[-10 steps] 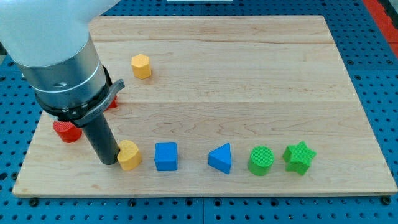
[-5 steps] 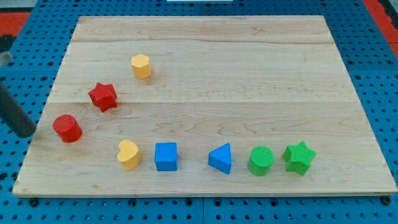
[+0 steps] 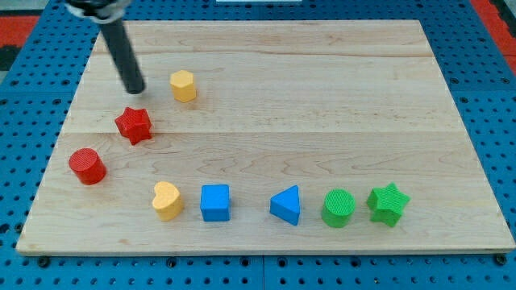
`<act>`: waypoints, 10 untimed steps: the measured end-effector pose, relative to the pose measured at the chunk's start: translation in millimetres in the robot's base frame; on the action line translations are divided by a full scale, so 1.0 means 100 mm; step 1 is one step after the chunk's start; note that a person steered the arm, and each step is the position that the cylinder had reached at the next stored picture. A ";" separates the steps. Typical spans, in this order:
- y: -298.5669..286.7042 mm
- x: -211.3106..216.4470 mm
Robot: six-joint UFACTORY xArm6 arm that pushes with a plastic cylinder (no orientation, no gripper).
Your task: Place the yellow hexagon to the left of the yellow heart
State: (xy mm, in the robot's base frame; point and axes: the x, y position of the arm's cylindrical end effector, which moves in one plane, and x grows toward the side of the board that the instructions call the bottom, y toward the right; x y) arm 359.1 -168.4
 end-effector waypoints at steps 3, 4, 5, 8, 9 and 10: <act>0.62 -0.07; 0.80 0.35; 0.92 0.34; 0.77 0.71; 0.93 0.47; 1.06 0.61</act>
State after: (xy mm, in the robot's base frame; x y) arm 420.2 -62.2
